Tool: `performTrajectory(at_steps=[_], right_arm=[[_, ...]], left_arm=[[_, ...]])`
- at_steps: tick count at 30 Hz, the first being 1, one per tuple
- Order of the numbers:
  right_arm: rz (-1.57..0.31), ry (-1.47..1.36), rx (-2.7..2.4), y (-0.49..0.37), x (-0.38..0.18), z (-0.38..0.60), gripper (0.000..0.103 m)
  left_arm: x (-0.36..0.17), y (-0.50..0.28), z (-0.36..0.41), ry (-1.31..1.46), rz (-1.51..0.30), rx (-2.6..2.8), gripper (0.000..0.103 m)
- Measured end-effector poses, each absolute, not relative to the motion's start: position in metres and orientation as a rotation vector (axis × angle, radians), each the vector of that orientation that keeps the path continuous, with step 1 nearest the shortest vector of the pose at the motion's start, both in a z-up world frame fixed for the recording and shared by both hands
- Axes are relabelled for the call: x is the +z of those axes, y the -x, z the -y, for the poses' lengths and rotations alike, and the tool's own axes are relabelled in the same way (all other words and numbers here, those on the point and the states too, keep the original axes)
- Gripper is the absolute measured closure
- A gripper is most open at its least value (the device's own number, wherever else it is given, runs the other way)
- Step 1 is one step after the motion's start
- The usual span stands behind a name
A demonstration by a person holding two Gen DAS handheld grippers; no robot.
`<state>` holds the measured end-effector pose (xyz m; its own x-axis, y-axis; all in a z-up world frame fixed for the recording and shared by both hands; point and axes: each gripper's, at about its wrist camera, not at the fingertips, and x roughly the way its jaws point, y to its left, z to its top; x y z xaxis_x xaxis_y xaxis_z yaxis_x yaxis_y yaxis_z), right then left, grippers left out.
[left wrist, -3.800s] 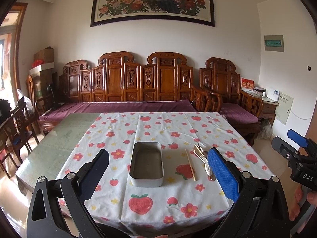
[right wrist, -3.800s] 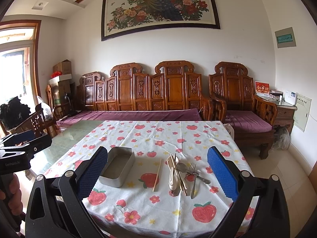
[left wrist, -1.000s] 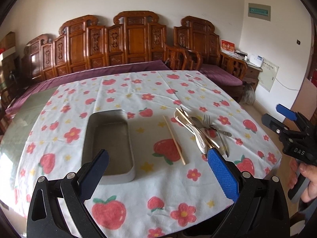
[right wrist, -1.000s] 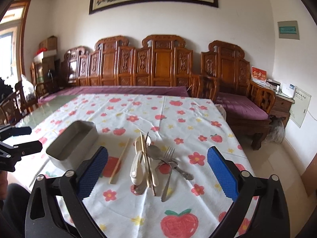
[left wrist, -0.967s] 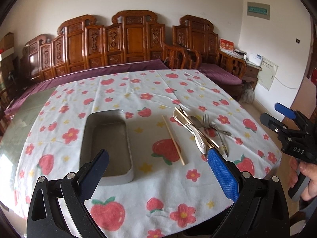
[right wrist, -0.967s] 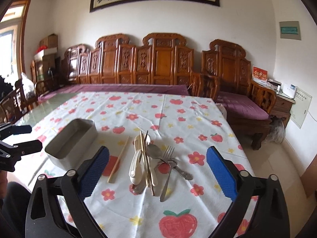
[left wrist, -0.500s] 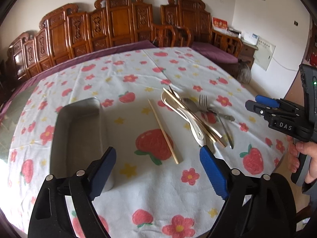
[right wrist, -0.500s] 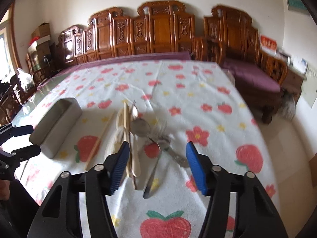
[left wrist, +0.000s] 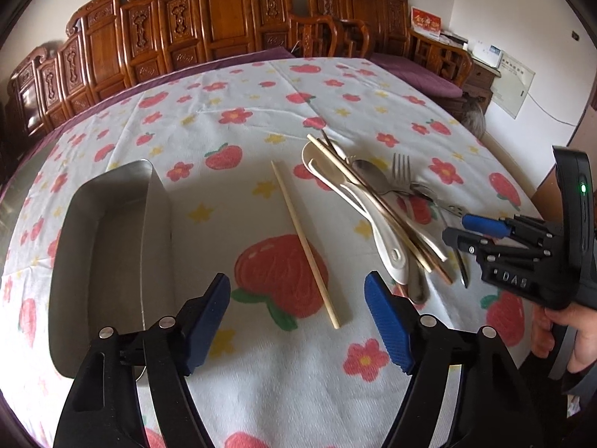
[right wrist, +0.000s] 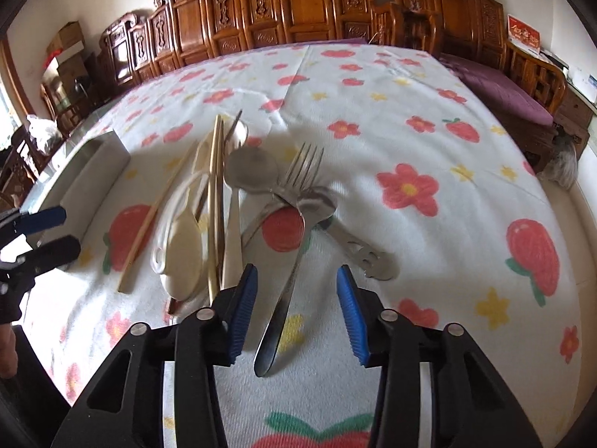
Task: Organize utensils
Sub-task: 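Grasp a single wooden chopstick with the left tool while the right tool grasps a metal spoon, then carry the chopstick into the metal tray and open the left tool while the right tool carries the spoon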
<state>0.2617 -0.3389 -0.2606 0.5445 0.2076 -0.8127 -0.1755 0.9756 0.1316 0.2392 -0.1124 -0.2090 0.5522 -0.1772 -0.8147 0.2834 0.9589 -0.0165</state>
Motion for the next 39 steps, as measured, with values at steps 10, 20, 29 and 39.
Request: performTrajectory(at_steps=[10, 20, 29, 39], right_arm=[[-0.986, 0.057, 0.163, -0.271, -0.265, 0.343, 0.095], [-0.974, 0.024, 0.178, -0.270, -0.254, 0.355, 0.101], [-0.924, 0.018, 0.206, -0.266, -0.233, 0.347, 0.101], [-0.888, 0.033, 0.247, -0.255, -0.211, 0.330, 0.101]], left_arm=[[-0.228, -0.279, 0.126, -0.137, -0.996, -0.243, 0.039], [-0.254, -0.310, 0.129, -0.118, -1.071, -0.210, 0.057], [-0.253, -0.310, 0.130, -0.122, -1.053, -0.226, 0.096], [-0.231, -0.295, 0.112, -0.078, -1.038, -0.248, 0.099]])
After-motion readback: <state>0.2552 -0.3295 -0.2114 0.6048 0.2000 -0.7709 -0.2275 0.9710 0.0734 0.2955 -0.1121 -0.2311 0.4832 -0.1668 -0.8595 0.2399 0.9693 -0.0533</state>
